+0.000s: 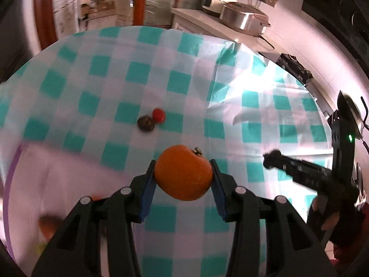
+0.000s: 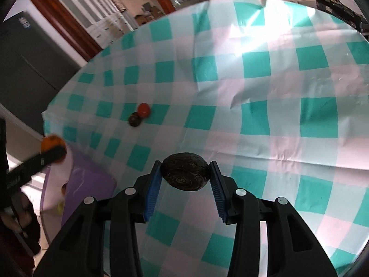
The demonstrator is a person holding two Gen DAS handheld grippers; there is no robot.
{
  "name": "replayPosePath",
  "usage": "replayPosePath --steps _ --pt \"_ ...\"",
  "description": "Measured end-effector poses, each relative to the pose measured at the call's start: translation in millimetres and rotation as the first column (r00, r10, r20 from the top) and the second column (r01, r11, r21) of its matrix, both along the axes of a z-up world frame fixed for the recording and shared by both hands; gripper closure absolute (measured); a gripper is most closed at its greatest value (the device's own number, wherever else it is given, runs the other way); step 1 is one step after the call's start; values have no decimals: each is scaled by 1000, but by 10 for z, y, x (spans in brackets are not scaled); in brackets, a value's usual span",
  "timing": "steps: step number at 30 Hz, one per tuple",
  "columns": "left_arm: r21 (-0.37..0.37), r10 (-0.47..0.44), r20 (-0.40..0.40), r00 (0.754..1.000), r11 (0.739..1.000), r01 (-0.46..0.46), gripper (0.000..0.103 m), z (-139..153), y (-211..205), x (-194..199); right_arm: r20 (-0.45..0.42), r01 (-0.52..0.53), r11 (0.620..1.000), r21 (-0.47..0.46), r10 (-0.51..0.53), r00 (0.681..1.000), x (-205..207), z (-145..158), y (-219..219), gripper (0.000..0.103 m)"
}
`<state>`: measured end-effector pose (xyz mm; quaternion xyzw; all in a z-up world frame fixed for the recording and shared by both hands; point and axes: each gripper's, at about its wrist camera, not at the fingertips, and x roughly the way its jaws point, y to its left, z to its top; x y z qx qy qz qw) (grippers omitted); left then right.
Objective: Organize fruits
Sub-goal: 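Carry the orange tomato and dark fruit into the box and open both tools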
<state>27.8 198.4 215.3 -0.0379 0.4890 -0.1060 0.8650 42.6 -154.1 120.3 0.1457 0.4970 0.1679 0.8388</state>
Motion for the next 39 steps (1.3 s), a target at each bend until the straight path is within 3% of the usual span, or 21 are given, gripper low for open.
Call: replayPosePath --steps 5,11,16,18,21,26,29,32,39 --pt "21 100 16 995 995 -101 58 -163 -474 -650 20 -119 993 3 119 993 -228 144 335 61" --pt "50 242 32 970 969 -243 58 -65 233 -957 138 -309 950 -32 311 940 -424 625 1115 61" --pt "112 290 3 957 951 -288 58 -108 821 -925 159 -423 904 -59 427 890 -544 785 1893 61" --pt "169 260 -18 966 953 -253 58 -166 971 -878 151 -464 882 -75 470 869 -612 762 2169 61" --pt "247 197 -58 979 953 -177 58 -334 1088 -754 83 -564 816 -126 576 814 -758 628 2661 61" --pt "318 87 -151 985 948 -35 58 -691 1170 -437 -83 -687 687 -237 690 719 -971 221 3313 61" --pt "307 36 -190 981 951 24 58 -879 1164 -261 -153 -727 612 -311 723 674 -1127 32 3535 61" --pt "310 -11 -219 976 947 80 58 -1036 1125 -123 -206 -744 563 -361 730 652 -1227 -116 3669 61" --pt "329 -73 -284 956 929 169 58 -1315 1057 17 -294 -735 516 -440 690 661 -1224 -344 3803 61"
